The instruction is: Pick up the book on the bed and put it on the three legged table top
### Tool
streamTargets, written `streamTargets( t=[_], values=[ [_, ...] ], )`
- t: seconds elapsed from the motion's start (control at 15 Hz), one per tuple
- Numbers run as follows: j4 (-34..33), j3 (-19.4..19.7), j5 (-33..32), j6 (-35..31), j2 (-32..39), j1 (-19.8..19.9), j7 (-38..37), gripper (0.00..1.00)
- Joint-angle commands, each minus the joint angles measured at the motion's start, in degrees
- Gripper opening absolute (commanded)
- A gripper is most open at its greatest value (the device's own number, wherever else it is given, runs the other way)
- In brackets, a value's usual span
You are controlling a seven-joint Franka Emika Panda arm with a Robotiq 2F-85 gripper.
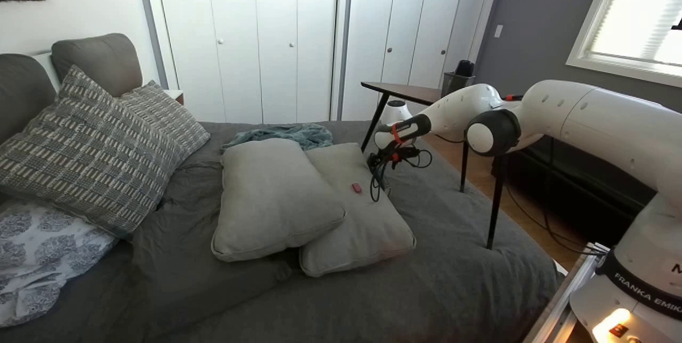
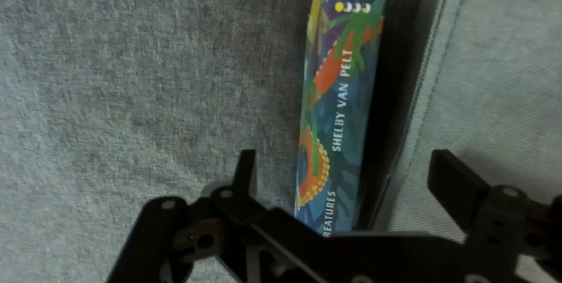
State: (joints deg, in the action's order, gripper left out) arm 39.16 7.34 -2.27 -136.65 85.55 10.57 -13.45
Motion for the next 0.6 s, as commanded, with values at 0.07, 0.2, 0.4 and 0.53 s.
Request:
streamTargets(
  t=[0.07, 0.2, 0.4, 0.53],
  values=[
    [2.4, 2.0, 0.0, -4.5, 0.1, 0.6, -3.8, 1.0],
    [3.3, 2.3, 0.2, -6.4, 0.1, 0.9, -4.6, 1.0],
    [4.7, 1.8, 0.4, -9.6, 0.1, 1.1, -3.4, 1.0],
    [5.4, 1.2, 0.7, -11.2, 0.1, 1.2, -2.8, 1.0]
  ],
)
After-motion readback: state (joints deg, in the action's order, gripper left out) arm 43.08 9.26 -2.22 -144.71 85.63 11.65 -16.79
